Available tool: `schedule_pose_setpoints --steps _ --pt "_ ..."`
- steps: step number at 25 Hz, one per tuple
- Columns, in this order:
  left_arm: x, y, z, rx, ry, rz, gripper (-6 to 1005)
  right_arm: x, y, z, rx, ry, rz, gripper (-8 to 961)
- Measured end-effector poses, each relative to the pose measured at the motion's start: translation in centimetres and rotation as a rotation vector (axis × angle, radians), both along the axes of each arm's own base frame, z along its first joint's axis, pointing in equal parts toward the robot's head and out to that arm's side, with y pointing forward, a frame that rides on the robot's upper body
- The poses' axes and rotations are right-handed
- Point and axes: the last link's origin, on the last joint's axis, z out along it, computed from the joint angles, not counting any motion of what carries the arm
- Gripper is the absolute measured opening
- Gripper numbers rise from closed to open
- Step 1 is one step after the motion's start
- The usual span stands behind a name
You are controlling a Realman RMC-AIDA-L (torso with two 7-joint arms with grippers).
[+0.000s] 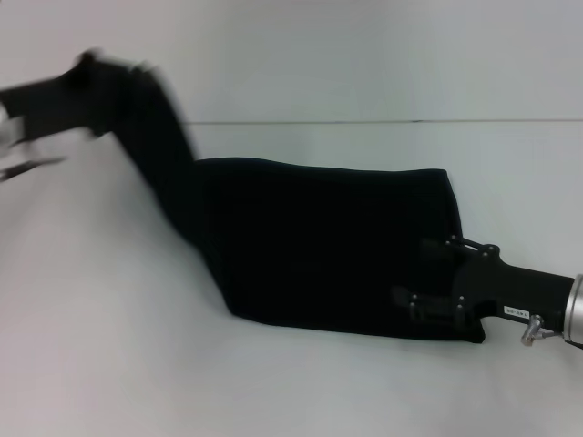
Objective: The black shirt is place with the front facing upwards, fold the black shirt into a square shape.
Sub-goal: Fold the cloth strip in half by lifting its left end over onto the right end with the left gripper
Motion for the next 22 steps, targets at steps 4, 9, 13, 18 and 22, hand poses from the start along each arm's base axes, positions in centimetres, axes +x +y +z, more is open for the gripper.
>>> schedule_pose_setpoints --steps 4,9,13,18,22 --pt "5.7 1.9 -3.6 -0.047 0.008 -0.136 45 0.6 -0.5 0.2 0.008 0.015 -0.025 930" --pt "9.3 1.1 -9.2 -0.126 0.038 -0.221 47 1.3 -1.3 0.4 0.017 0.043 -0.052 930" --pt "9.2 -1.8 -13.7 -0.209 0.007 -0.231 49 1.6 -1.6 0.1 0.023 0.061 -0.087 930" --pt "8.3 -5.0 -17.1 -0.296 -0.063 -0.227 51 1.4 -0.2 -0.9 0.063 0.072 -0.168 930" --pt "8.1 -5.4 -17.0 -0.295 -0.077 -0.239 53 0.5 1.6 -2.2 0.074 0.052 -0.209 930"
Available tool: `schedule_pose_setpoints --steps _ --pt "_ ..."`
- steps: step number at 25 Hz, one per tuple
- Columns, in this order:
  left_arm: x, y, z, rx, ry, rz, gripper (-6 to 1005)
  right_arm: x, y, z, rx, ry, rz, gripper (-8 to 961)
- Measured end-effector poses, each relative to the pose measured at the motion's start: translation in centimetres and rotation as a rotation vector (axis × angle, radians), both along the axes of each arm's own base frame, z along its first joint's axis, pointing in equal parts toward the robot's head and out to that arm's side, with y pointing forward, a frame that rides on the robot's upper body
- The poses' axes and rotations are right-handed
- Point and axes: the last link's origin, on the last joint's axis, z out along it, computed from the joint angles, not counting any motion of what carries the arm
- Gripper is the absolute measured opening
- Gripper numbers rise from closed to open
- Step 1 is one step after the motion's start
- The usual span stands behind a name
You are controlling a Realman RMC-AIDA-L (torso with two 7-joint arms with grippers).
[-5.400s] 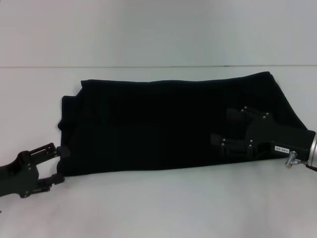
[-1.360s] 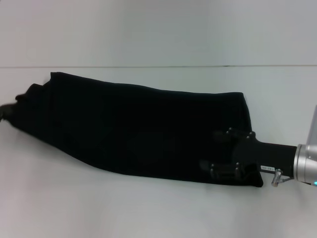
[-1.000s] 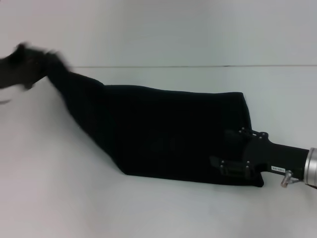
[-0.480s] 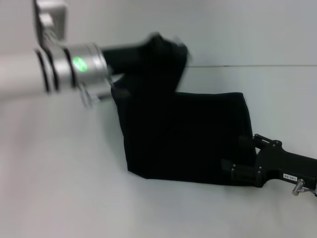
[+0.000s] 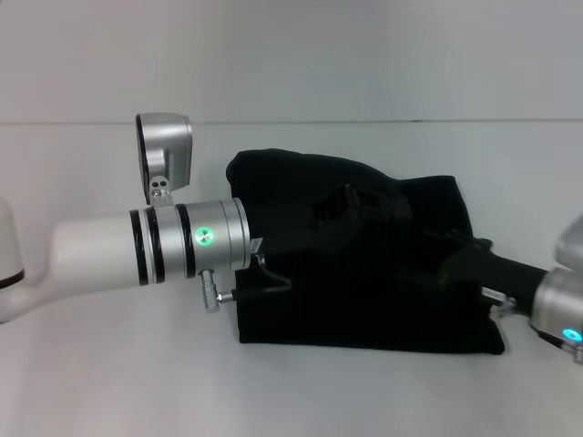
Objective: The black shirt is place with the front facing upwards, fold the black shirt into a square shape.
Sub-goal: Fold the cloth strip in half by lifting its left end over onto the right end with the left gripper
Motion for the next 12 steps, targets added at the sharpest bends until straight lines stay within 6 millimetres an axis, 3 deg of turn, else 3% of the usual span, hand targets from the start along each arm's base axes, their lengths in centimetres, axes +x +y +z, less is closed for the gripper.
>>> schedule_pose_setpoints --steps 7,12 --pt "0.2 0.0 0.4 0.002 -0.005 -0.031 55 -2.8 2.7 -1.7 0.007 0.012 -0.031 929" --pt "0.4 -0.2 0.5 -0.001 -0.011 -0.052 58 -4.4 4.0 -1.7 0.051 0.079 -0.06 929"
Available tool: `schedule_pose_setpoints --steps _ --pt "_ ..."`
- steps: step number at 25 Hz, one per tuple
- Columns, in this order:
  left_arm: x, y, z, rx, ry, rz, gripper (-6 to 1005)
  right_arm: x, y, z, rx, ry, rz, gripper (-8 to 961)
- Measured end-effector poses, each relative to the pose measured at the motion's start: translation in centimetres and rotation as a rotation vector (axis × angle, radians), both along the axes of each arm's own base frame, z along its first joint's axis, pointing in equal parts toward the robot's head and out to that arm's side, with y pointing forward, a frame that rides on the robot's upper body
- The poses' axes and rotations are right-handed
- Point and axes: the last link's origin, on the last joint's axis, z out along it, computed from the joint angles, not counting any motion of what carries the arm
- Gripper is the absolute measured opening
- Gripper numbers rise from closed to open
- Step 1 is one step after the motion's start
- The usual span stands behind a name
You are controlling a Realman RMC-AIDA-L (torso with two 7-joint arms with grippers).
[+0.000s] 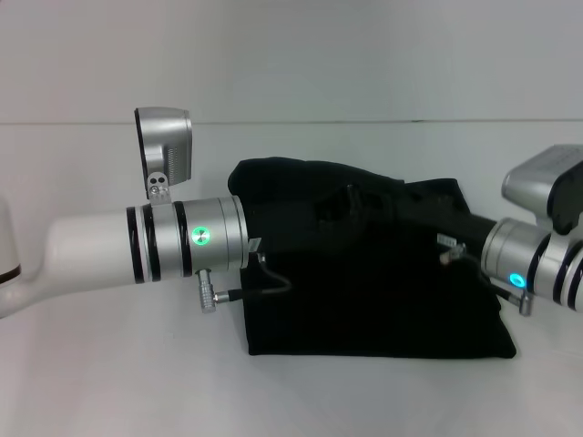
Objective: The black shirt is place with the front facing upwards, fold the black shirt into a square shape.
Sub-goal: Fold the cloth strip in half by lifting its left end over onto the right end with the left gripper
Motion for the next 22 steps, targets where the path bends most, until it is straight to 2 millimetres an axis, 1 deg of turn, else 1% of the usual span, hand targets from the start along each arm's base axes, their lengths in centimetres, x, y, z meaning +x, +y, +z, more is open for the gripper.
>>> schedule_pose_setpoints --steps 5,8,12,17,22 --pt "0.4 -0.4 0.0 -0.016 -0.007 -0.037 60 -0.8 1.0 0.7 0.054 0.066 -0.029 929" --pt "0.7 -0.7 -0.1 -0.027 -0.01 -0.069 61 -0.9 1.4 1.1 0.079 0.082 -0.035 929" --pt "1.3 -1.3 -0.7 -0.073 0.02 -0.134 62 -0.9 1.8 1.7 0.11 0.106 -0.047 929" --pt "2.2 -2.0 -1.6 -0.126 0.06 -0.201 65 -0.2 1.8 3.0 0.153 0.134 -0.061 929" --pt "1.9 -1.8 -2.5 -0.111 0.096 -0.177 67 1.4 0.9 4.0 0.185 0.156 -0.082 929"
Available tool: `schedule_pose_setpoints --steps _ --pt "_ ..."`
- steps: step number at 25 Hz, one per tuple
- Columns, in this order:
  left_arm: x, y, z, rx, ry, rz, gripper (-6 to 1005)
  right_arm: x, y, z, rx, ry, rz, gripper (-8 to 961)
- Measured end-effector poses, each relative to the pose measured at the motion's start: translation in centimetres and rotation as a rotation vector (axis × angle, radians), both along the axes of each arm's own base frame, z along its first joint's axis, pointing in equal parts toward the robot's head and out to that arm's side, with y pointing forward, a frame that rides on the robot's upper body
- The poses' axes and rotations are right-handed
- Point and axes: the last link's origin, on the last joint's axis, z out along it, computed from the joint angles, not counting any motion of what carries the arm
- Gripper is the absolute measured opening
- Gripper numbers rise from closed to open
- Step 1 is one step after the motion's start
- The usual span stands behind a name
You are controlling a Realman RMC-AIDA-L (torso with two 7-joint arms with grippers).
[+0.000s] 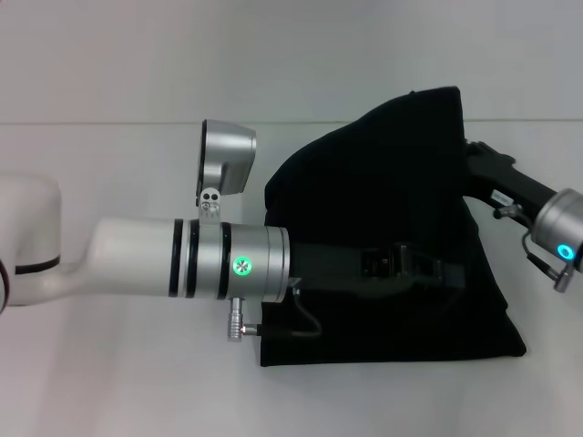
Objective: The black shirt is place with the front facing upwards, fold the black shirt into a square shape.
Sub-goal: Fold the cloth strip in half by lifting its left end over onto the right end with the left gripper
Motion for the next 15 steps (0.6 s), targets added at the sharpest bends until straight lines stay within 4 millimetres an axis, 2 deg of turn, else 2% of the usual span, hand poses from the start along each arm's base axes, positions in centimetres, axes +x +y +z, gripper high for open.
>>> schedule_pose_setpoints --steps 1,9,15 --pt "-0.1 0.1 -0.2 0.008 0.008 0.004 67 0.8 -0.4 0.4 0.015 0.005 -0.022 929" --pt "0.2 1.0 -2.6 0.092 0.086 0.029 70 2.8 -0.4 1.6 0.063 -0.042 -0.08 929" --pt "0.1 0.8 -3.0 0.091 0.096 0.033 73 3.6 -0.4 2.0 0.079 -0.063 -0.118 930"
